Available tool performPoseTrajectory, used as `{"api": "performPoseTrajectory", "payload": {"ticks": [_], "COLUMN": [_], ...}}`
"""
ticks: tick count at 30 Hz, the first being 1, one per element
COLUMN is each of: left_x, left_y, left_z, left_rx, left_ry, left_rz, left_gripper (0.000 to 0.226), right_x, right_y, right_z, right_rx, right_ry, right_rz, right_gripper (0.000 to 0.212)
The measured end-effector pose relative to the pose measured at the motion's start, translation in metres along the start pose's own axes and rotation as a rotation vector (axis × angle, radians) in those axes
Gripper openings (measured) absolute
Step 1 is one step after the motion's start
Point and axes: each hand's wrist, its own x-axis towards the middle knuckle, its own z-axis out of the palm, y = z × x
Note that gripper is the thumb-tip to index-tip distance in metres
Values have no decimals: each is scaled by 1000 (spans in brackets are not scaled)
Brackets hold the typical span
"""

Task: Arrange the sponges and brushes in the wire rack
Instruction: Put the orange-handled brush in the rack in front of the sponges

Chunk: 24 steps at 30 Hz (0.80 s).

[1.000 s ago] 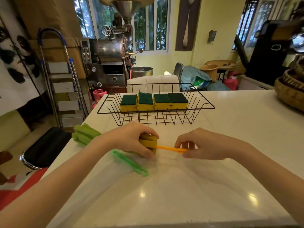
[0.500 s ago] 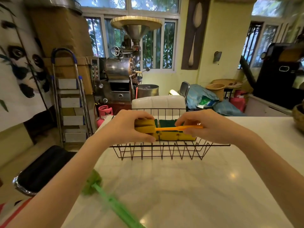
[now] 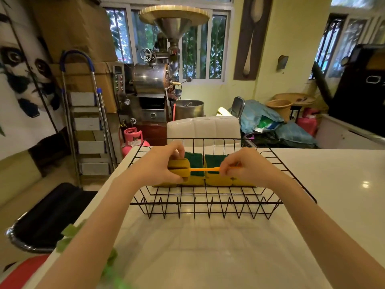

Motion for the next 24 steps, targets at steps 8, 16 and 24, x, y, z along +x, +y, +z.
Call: {"api": "performPoseTrajectory", "payload": {"ticks": [8,16,24], "left_x": [9,9,10], "left_y": [-10,-14,-19], "left_z": [7,14,20], "left_rx": [126,231,250], "left_ry": [-88,-203,-210], "left_rz": [-45,-114,-138], "left_gripper": [39,31,35], "right_x": [3,3,-2], "right_y": [3,0,-5], "right_z": [14,23,22], "right_rx": [-39,-112,-118], "right_ry": [-142,-389,-416], "right_rz": [45,145,187], "right_gripper": [15,32,43]}}
